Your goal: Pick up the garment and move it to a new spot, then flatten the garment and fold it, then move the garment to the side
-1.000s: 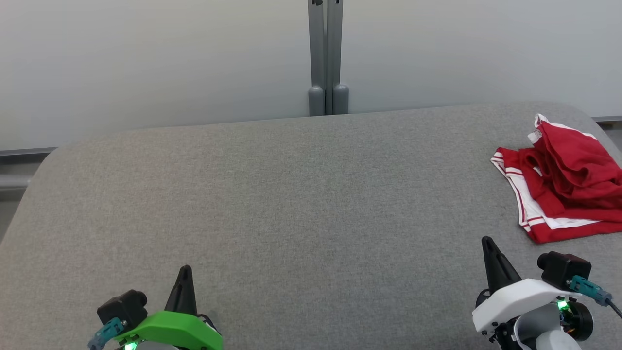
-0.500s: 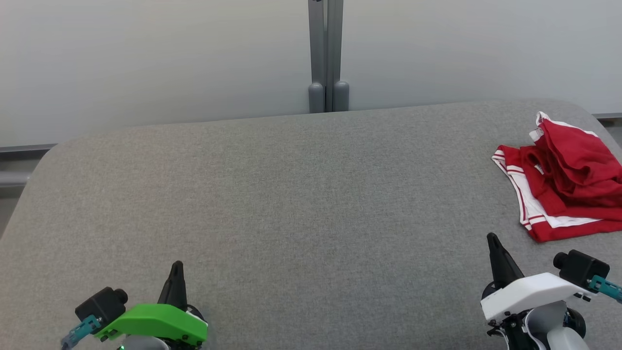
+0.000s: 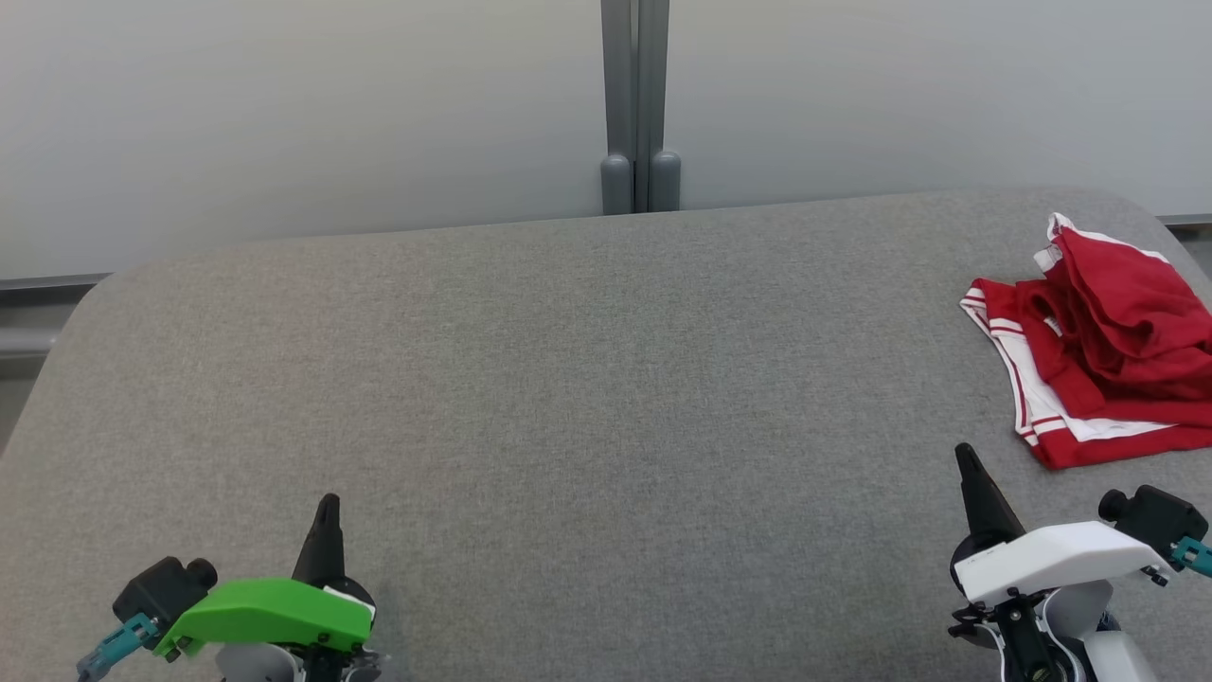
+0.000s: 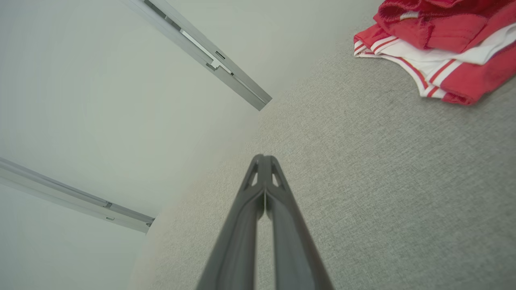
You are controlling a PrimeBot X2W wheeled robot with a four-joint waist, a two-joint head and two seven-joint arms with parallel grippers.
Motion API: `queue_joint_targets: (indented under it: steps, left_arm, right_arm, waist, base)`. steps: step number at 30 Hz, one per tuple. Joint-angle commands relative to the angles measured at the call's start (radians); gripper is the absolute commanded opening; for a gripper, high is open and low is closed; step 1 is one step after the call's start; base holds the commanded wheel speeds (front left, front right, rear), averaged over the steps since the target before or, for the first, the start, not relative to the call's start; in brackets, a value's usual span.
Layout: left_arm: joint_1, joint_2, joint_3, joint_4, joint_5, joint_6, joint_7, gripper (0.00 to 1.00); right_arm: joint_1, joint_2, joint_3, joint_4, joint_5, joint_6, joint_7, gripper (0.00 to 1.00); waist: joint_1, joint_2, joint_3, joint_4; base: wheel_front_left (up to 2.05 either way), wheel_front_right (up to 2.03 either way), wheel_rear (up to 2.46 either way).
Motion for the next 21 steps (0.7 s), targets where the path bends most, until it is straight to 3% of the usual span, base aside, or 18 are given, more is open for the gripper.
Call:
queue_joint_targets:
  steps: [1, 21]
  left_arm:
    - [-0.033, -0.002, 0.017, -0.013, -0.027, -0.012, 0.009, 0.0]
    - [-0.043, -0.025, 0.101, -0.018, -0.187, -0.067, 0.067, 0.0]
  right_arm:
    - [-0.028, -0.005, -0.005, -0.012, 0.036, 0.0, 0.005, 0.0]
    - [-0.041, -0.007, -0.022, -0.008, 0.271, 0.0, 0.038, 0.0]
  waist:
    - [0.0, 0.0, 0.001, 0.0]
    - [0.0, 0.0, 0.014, 0.001]
  base:
    - [0.0, 0.0, 0.0]
    - [0.0, 0.0, 0.0]
